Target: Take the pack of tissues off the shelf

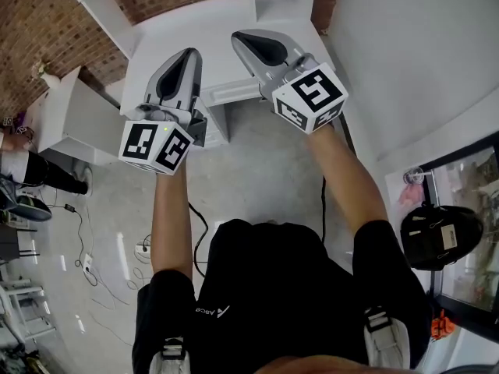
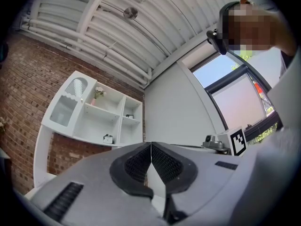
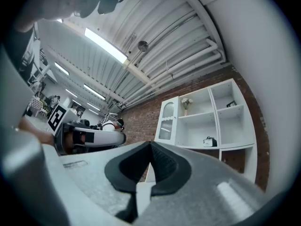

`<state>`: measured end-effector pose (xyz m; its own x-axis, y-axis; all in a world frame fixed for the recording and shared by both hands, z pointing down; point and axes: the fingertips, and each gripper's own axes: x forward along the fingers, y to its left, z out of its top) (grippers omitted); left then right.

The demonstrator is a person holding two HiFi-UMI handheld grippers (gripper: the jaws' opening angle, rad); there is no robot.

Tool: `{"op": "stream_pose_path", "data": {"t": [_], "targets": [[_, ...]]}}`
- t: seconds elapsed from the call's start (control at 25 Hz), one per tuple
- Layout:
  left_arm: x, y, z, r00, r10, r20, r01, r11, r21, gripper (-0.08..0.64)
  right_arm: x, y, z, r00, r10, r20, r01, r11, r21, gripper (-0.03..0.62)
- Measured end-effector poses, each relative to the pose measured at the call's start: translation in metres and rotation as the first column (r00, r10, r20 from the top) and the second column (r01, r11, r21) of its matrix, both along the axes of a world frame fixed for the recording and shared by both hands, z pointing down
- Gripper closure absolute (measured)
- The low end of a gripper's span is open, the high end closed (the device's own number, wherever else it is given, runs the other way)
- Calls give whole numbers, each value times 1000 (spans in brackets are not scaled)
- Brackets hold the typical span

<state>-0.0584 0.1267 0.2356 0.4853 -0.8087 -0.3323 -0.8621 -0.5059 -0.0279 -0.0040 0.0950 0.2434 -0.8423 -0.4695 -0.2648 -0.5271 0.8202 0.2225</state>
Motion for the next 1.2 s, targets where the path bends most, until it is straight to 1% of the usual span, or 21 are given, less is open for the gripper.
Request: {"op": "stream_pose_path", "data": {"t": [0.16, 0.28, 0.36, 0.56, 0.84, 0.96, 1.04, 1.2], "targets": [[3, -16, -7, 999, -35, -17, 35, 999, -9, 558, 9, -15, -2, 1000, -1, 6, 1, 1000, -4, 592], [1, -35, -11, 998, -54, -25, 54, 999, 2, 553, 12, -31, -4, 1000, 3, 4, -3, 1000, -1, 592], [-2, -48, -15, 998, -53, -25, 54, 998, 18, 545, 10, -43, -6, 1000, 9, 1, -9, 1000, 0, 592], [-15, -89, -23, 998, -60, -37, 61, 998, 34, 500, -5, -80, -13, 1000, 24, -19, -24, 999, 22, 592], [-49, -176, -32, 996, -59, -64, 62, 997, 50, 409, -38, -160, -27, 997, 61, -43, -59, 997, 51, 592], [-67, -221, -39, 997, -50, -61, 53, 998, 47, 375, -57, -201, -34, 995, 84, -51, -81, 995, 64, 592], [-80, -251, -44, 998, -44, -55, 46, 998, 45, 341, -71, -229, -40, 993, 106, -55, -102, 992, 76, 592], [-99, -306, -53, 998, -31, -47, 33, 999, 41, 286, -89, -280, -48, 986, 155, -60, -149, 984, 94, 592]]}}
